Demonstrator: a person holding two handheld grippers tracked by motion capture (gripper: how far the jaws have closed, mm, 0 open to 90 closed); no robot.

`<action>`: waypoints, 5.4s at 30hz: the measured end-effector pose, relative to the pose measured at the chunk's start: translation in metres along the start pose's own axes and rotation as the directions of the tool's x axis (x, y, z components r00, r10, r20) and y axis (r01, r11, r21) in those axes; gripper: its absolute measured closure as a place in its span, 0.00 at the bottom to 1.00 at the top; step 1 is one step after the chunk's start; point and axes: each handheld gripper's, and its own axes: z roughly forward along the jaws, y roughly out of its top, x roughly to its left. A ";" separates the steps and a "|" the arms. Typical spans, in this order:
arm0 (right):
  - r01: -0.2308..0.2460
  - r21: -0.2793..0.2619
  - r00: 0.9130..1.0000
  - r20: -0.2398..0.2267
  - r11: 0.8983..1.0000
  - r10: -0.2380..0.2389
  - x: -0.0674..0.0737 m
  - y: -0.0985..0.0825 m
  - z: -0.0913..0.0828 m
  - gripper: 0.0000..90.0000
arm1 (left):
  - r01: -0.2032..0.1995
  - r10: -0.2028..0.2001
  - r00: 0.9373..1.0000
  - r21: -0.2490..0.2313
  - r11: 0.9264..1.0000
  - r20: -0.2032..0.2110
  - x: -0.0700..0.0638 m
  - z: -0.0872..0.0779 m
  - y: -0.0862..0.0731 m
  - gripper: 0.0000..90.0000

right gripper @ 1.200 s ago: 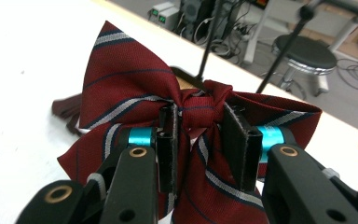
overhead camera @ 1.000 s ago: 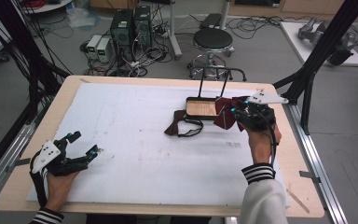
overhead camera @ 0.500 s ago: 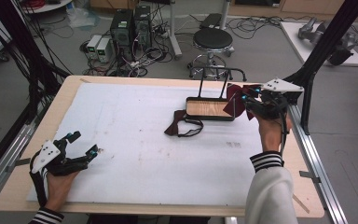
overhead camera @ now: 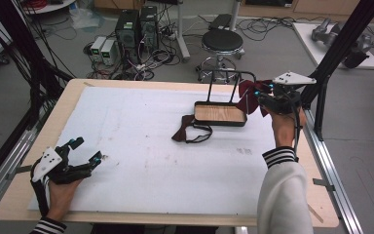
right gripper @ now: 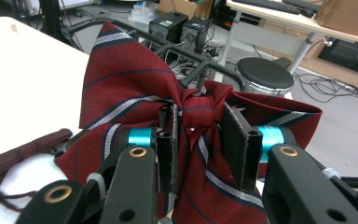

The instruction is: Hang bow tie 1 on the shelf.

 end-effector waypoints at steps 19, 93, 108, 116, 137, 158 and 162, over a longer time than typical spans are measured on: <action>-0.010 -0.028 1.000 0.015 1.000 0.011 -0.014 0.017 0.018 0.76 | 0.004 -0.004 1.000 -0.003 1.000 0.001 0.000 0.000 0.000 0.15; -0.004 0.287 0.998 0.057 0.958 -0.013 -0.029 -0.023 0.059 0.75 | 0.002 -0.002 1.000 -0.007 1.000 0.003 0.000 -0.001 0.000 0.15; -0.018 0.292 1.000 0.025 0.956 0.012 -0.026 -0.025 0.066 0.71 | 0.003 -0.003 1.000 -0.007 1.000 0.002 0.000 -0.001 0.000 0.15; -0.071 0.272 0.997 0.015 0.960 0.070 -0.024 -0.023 0.067 0.16 | 0.002 -0.002 1.000 -0.006 1.000 0.003 0.000 0.000 0.000 0.15; -0.131 0.071 0.989 -0.057 0.989 0.135 -0.003 0.007 -0.005 0.12 | -0.002 0.002 1.000 -0.005 1.000 0.003 0.000 0.000 0.000 0.15; -0.144 -0.102 0.979 -0.158 0.984 0.127 0.041 -0.040 -0.034 0.12 | -0.004 0.004 1.000 -0.005 1.000 0.000 0.000 0.000 0.000 0.15; -0.139 -0.114 0.979 -0.168 0.984 0.119 0.050 -0.048 -0.032 0.12 | -0.003 0.003 1.000 -0.006 1.000 0.000 0.000 -0.001 0.000 0.15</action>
